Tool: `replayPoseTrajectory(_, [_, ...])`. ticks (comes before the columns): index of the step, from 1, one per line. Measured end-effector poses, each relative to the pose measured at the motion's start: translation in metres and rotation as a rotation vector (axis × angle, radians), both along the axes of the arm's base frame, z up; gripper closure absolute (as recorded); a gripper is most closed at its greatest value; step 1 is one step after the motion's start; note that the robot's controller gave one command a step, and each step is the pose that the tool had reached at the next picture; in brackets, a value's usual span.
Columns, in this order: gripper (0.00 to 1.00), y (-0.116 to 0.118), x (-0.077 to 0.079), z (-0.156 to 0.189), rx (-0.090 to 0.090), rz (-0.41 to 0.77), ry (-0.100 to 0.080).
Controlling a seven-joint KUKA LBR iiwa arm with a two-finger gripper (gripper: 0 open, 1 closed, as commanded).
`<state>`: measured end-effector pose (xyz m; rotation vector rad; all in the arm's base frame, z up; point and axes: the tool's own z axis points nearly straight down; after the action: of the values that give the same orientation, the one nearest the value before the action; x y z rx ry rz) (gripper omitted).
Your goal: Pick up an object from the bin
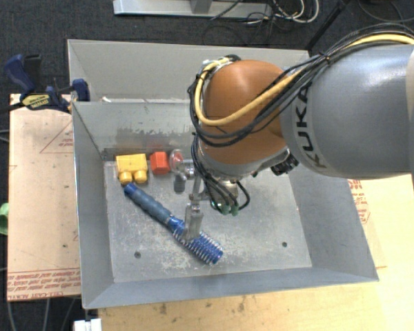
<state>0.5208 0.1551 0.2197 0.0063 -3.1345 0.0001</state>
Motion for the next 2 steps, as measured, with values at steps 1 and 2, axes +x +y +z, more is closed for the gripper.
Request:
replayPoseTrajectory(1, [0.0,-0.044,0.022,-0.113,-0.001,-0.039,-0.001])
replayPoseTrajectory(2, [0.0,-0.008,0.018,-0.152,0.002,-0.033,-0.004])
